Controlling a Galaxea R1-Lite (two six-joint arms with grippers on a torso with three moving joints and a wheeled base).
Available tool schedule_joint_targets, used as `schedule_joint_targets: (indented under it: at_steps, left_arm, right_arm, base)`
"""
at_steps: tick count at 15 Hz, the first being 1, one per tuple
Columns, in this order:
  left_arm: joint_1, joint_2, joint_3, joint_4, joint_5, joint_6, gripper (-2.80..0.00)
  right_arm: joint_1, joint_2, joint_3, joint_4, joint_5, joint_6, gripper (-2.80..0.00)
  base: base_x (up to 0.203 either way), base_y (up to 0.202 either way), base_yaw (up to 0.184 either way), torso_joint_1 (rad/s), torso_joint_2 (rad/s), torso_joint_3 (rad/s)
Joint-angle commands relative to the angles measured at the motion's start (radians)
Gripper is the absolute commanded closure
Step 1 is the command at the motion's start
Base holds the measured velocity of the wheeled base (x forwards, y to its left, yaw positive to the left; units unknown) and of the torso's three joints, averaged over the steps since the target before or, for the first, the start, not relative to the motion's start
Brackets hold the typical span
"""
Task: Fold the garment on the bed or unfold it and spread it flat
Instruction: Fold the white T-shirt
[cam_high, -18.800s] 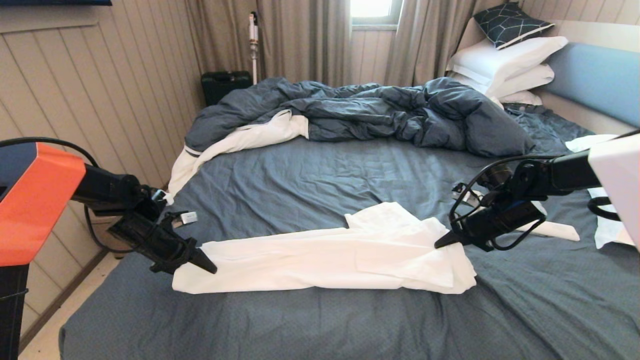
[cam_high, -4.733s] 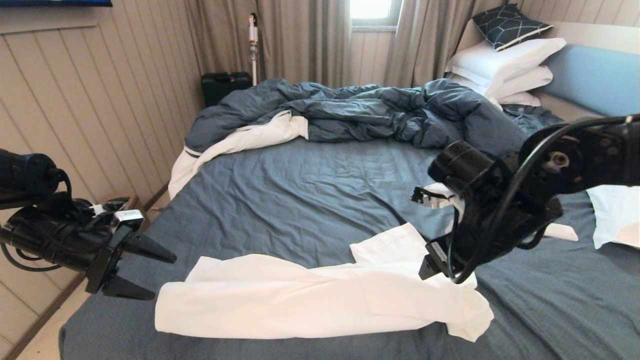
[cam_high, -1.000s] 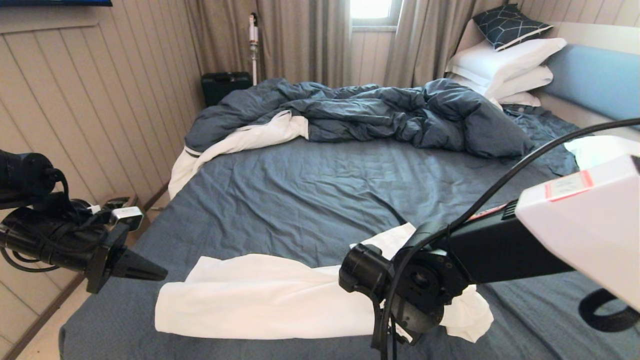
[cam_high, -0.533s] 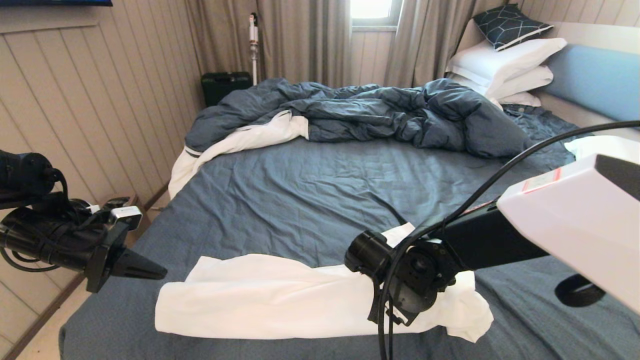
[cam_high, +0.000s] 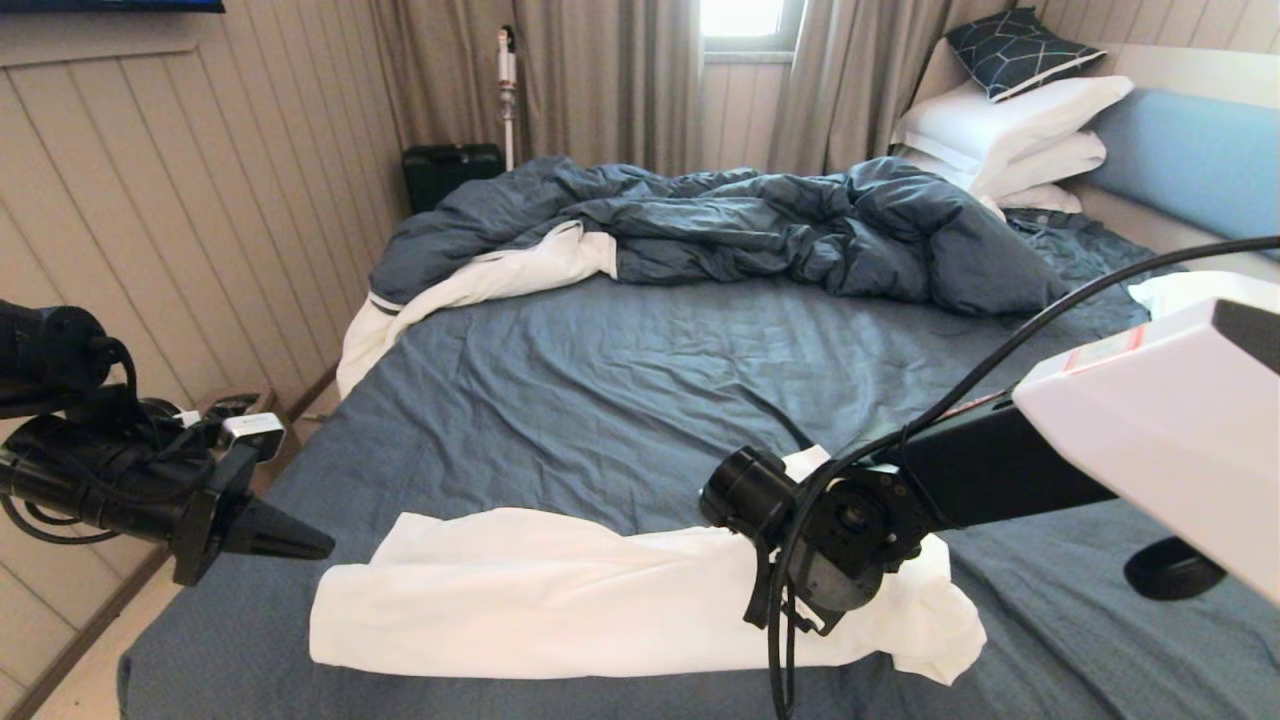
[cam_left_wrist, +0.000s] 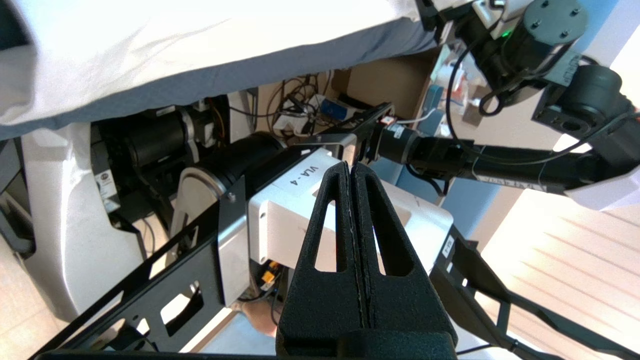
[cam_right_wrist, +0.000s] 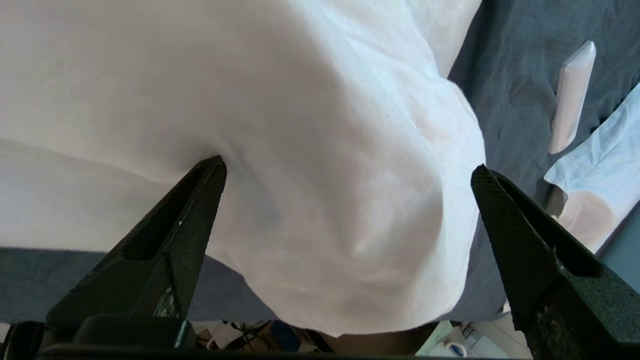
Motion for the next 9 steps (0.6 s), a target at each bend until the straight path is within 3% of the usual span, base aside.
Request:
schedule_joint_targets:
  at_steps: [1,9]
  left_arm:
    - [0.0,0.003,0.0,0.008,-0.005,0.002,0.0]
    - [0.0,0.002,-0.001,0.007,-0.005,0.002,0.0]
  right_arm:
    - [0.002,-0.01,0.012,0.002,-0.005,0.0,-2.8]
    - [0.024,-0.025,0.129,-0.034,-0.015,0.002,-2.8]
  base:
    - [0.0,0.0,0.0,0.0,0.0,0.0]
    - [0.0,0.0,0.0,0.0,0.0,0.0]
